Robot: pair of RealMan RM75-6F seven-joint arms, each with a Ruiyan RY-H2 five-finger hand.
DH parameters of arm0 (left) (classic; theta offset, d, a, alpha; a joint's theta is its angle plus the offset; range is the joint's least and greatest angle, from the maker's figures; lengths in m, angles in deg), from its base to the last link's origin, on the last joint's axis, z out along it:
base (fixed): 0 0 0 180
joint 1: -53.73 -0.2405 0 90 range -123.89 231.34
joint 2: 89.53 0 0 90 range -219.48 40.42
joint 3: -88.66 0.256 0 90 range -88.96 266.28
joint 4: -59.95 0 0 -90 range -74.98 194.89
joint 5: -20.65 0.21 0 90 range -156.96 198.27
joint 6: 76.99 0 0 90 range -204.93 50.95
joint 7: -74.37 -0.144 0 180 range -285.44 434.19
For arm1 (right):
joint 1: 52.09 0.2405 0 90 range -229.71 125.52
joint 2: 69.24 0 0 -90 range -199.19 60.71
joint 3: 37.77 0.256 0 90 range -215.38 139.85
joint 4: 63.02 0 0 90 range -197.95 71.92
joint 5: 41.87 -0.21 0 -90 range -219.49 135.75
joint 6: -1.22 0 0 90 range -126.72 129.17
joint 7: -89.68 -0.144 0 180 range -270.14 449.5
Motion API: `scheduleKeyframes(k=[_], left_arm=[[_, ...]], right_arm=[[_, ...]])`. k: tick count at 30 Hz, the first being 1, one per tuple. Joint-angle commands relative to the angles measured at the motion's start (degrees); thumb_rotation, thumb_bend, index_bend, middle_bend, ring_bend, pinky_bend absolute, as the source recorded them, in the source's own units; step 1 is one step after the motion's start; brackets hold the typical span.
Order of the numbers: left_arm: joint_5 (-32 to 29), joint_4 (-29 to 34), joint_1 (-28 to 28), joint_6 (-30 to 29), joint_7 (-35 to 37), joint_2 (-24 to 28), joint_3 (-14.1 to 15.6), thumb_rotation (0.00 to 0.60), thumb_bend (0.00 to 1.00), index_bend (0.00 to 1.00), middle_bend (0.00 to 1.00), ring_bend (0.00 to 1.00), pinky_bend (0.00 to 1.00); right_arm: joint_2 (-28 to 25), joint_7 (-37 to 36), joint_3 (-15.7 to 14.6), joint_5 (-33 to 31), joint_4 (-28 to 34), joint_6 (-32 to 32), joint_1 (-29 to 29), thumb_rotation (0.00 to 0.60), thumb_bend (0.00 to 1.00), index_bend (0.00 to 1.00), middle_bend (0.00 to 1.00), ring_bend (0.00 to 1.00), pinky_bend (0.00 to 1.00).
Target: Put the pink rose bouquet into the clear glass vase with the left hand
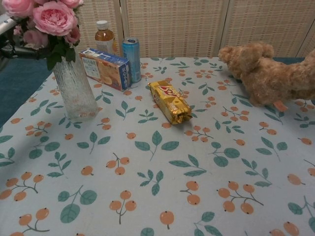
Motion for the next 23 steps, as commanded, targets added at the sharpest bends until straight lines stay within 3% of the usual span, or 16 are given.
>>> scheduleKeyframes(k=[1, 10, 14, 21, 23], left_arm=[[0.3, 2.5, -2.2, 0.9, -2.5, 3.3, 1.8, 0.600, 0.36, 0.00, 0.00, 0.00, 0.00], [2.9, 6.2, -6.4, 1.4, -11.1, 11.3, 6.6, 0.600, 0.34, 0.00, 0.00, 0.00, 0.00], [3.6, 7.2, -10.3, -0.6, -20.2, 14.7, 9.7, 0.600, 0.33, 0.00, 0.00, 0.00, 0.01], [3.9, 13.8, -24.3, -14.0, -39.6, 18.0, 15.8, 0.600, 0.35, 0.00, 0.00, 0.00, 0.00], [3.4, 15.9, -26.2, -14.7, -43.4, 18.8, 16.4, 0.600, 0.35, 0.00, 0.00, 0.00, 0.00]], right_arm=[[0.0, 0.1, -0.1, 0.1, 0.0, 0.2, 0.1, 0.600, 0.09, 0.00, 0.00, 0.00, 0.00], [0.1, 0.6, -0.4, 0.4, 0.2, 0.3, 0.0, 0.600, 0.09, 0.00, 0.00, 0.00, 0.00], [0.2, 1.0, -0.5, 0.4, 0.4, 0.4, -0.1, 0.600, 0.09, 0.00, 0.00, 0.00, 0.00], [0.7, 2.4, -0.1, 0.1, 0.4, -0.3, -0.5, 0.600, 0.09, 0.00, 0.00, 0.00, 0.00], [1.1, 2.9, 0.3, -0.5, 0.3, -0.3, -0.5, 0.600, 0.09, 0.00, 0.00, 0.00, 0.00]])
